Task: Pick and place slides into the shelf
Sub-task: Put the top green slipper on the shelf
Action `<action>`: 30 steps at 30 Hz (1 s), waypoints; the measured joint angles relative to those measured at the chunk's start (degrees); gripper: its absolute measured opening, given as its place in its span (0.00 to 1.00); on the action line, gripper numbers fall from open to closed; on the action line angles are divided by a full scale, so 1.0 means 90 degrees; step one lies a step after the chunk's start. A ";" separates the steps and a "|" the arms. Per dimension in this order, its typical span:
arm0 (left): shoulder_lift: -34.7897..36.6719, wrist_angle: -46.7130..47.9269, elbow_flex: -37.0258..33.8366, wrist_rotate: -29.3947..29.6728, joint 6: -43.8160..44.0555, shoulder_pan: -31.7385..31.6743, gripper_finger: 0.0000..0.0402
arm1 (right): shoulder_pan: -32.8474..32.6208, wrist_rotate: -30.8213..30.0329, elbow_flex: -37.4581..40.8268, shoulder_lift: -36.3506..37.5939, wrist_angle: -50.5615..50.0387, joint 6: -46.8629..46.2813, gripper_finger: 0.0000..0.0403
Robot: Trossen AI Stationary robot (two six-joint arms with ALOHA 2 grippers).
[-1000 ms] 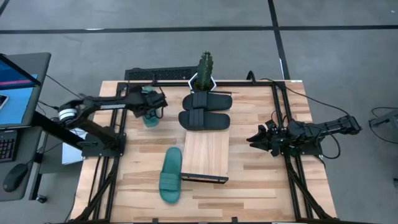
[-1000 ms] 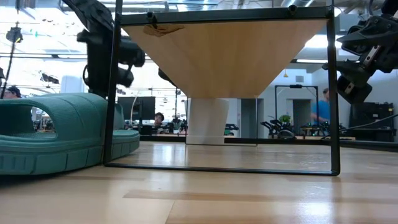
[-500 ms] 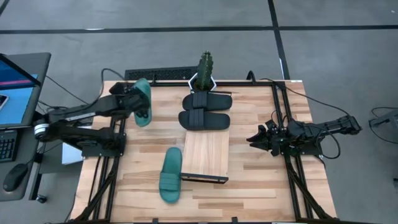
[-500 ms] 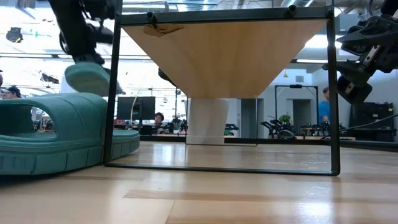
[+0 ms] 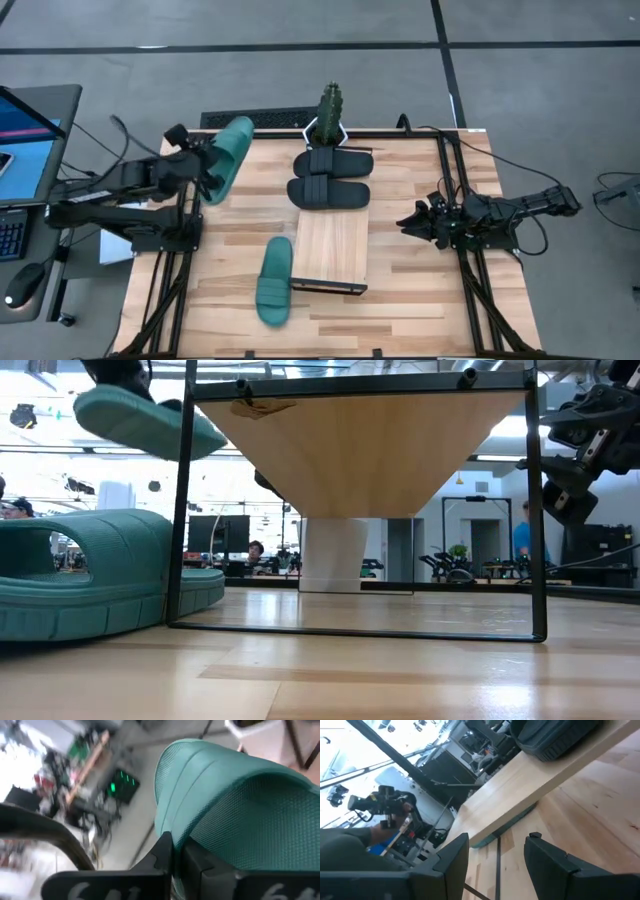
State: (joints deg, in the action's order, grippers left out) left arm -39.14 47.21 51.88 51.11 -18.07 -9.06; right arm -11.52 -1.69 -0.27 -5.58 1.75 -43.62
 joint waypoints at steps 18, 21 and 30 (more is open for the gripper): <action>0.0180 -0.2358 0.0141 -0.2883 -0.3811 0.0160 0.00 | -0.0001 0.0013 0.0000 -0.0002 -0.0014 0.0005 0.44; -0.0019 -0.2508 0.0140 -0.3460 -0.4030 0.0162 0.00 | -0.0001 0.0013 0.0000 -0.0002 -0.0006 0.0005 0.44; -0.0632 -0.3215 0.0153 -0.4258 -0.4526 0.0175 0.00 | -0.0001 0.0014 0.0000 -0.0002 -0.0007 0.0005 0.44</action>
State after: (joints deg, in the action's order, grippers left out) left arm -44.83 18.27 53.25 12.79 -58.80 -7.49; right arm -11.53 -1.56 -0.27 -5.61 1.69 -43.57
